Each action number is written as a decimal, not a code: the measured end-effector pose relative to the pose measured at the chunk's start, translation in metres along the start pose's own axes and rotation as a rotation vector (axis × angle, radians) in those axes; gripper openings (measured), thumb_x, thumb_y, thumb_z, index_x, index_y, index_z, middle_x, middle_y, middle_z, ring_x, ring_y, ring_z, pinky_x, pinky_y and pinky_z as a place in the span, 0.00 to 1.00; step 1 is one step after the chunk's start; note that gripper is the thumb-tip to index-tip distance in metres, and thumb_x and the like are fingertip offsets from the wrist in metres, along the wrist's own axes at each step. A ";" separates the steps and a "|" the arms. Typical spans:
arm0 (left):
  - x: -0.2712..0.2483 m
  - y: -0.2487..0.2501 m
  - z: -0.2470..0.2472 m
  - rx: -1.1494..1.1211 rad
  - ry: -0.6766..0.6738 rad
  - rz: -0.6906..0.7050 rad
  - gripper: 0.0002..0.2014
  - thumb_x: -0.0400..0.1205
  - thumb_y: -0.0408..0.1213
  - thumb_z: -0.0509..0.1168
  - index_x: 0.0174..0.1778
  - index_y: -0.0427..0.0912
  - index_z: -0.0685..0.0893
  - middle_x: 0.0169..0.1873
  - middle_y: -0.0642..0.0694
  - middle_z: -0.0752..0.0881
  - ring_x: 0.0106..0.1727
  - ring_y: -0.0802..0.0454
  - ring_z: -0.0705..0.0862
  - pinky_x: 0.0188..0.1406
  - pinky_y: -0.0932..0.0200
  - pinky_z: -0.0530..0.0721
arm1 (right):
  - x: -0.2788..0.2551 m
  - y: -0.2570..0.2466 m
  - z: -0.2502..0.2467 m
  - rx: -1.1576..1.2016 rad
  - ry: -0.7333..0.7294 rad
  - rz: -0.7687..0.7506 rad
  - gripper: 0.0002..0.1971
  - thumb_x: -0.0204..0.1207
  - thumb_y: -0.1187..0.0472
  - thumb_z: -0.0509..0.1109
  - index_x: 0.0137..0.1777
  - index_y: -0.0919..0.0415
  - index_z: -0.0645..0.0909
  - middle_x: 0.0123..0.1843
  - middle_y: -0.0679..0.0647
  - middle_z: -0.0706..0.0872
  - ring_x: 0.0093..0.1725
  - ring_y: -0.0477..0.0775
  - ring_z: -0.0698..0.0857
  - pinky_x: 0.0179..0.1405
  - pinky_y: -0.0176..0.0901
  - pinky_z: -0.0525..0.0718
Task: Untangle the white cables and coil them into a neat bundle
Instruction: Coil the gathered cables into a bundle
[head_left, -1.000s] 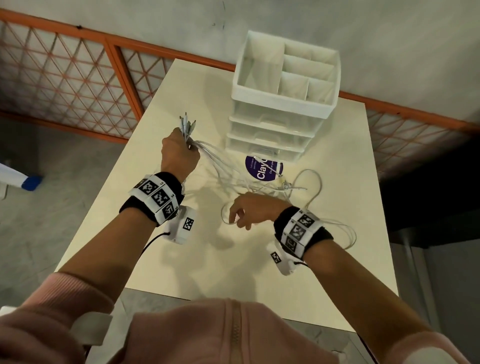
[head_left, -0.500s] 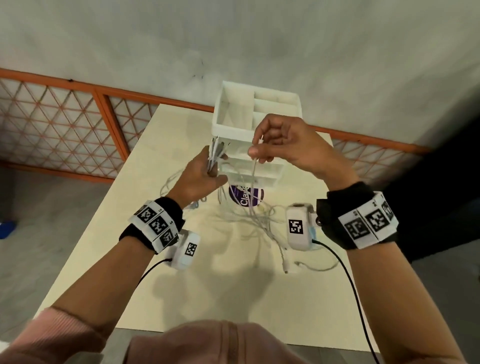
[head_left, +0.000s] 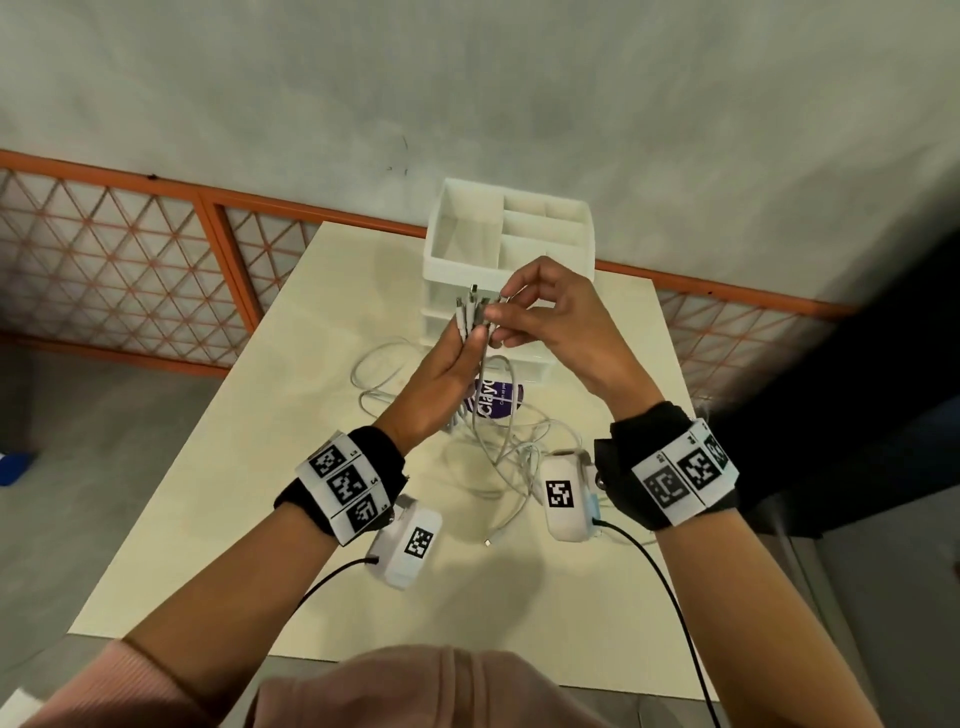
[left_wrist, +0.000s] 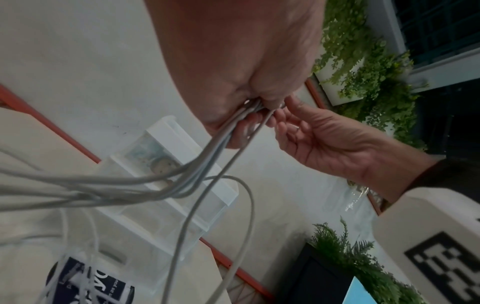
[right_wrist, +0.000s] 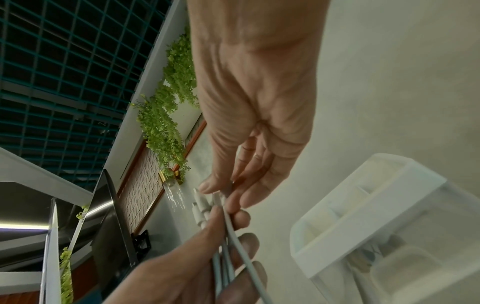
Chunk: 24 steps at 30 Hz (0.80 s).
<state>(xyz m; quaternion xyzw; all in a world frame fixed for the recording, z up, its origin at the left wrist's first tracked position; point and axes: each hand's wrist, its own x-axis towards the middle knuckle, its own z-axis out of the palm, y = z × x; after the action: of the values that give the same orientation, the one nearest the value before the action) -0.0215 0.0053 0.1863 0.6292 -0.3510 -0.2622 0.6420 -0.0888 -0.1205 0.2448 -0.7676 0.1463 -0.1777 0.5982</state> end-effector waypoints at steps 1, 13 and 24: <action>0.000 -0.002 0.000 0.016 0.006 0.014 0.15 0.89 0.42 0.48 0.71 0.50 0.69 0.39 0.35 0.73 0.42 0.49 0.80 0.39 0.58 0.83 | -0.001 0.001 0.000 0.010 -0.004 -0.006 0.13 0.69 0.67 0.78 0.50 0.67 0.78 0.37 0.58 0.83 0.32 0.56 0.90 0.38 0.41 0.90; -0.001 -0.007 0.001 0.063 -0.074 0.091 0.12 0.89 0.41 0.46 0.62 0.51 0.73 0.36 0.46 0.86 0.25 0.64 0.73 0.29 0.71 0.70 | -0.005 0.014 0.000 -0.005 0.031 0.012 0.11 0.69 0.64 0.79 0.47 0.66 0.81 0.44 0.59 0.85 0.34 0.51 0.87 0.42 0.42 0.88; 0.004 -0.007 0.002 0.100 -0.119 0.051 0.12 0.89 0.41 0.47 0.60 0.49 0.76 0.46 0.47 0.89 0.33 0.60 0.80 0.34 0.63 0.81 | -0.003 0.018 -0.008 0.001 0.019 -0.005 0.05 0.75 0.68 0.73 0.49 0.67 0.82 0.40 0.57 0.85 0.38 0.50 0.84 0.38 0.35 0.86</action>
<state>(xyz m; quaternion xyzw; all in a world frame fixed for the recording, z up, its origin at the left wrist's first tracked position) -0.0197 0.0007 0.1797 0.6347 -0.4169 -0.2648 0.5943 -0.0952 -0.1308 0.2288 -0.7659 0.1500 -0.1867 0.5967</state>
